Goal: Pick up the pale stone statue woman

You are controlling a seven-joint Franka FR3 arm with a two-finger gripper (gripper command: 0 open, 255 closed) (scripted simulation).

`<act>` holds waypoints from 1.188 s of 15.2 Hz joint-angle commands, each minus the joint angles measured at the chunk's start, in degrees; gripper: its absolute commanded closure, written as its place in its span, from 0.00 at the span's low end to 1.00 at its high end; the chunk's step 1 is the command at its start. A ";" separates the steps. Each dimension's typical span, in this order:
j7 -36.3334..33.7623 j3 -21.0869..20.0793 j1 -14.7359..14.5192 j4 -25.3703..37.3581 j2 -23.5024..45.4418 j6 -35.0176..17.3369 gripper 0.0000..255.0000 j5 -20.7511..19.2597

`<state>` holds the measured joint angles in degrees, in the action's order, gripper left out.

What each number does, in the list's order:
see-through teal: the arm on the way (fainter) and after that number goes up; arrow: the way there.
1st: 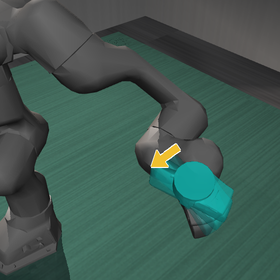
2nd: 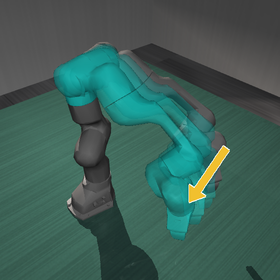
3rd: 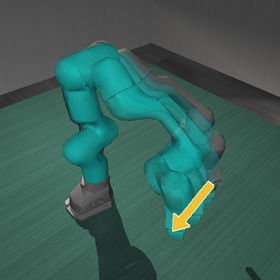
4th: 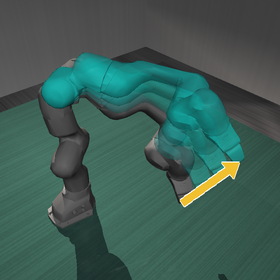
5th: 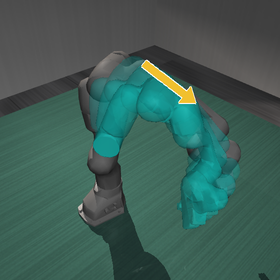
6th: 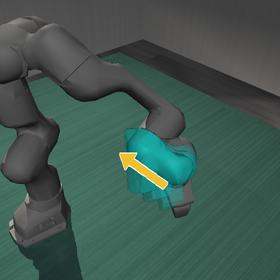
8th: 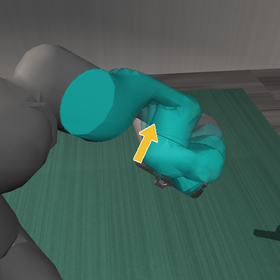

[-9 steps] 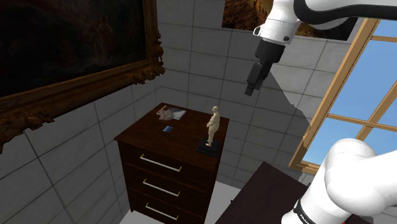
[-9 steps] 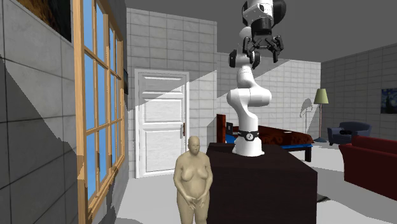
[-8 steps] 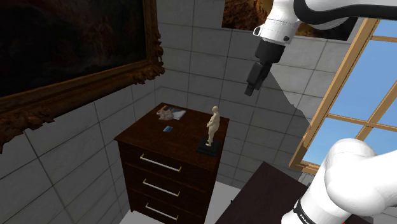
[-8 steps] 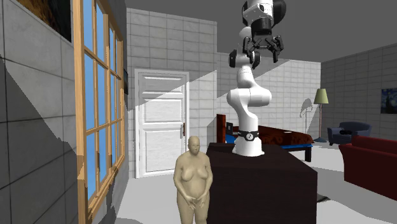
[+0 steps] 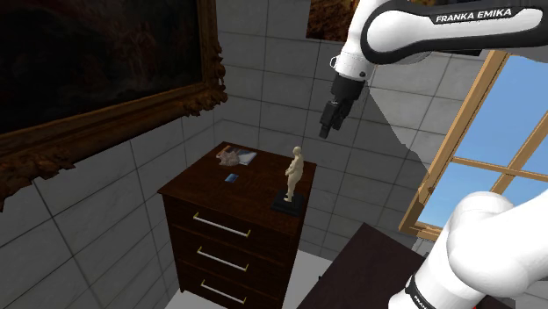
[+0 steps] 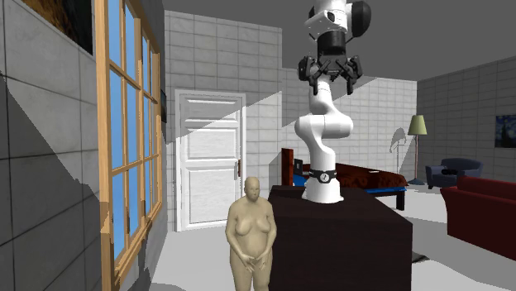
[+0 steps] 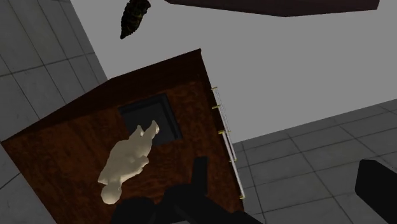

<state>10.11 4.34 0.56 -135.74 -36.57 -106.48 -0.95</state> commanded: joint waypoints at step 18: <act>6.38 7.28 4.00 14.69 36.76 -23.66 0.00 -1.75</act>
<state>16.21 11.38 4.39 -122.60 -2.13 -129.25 -2.93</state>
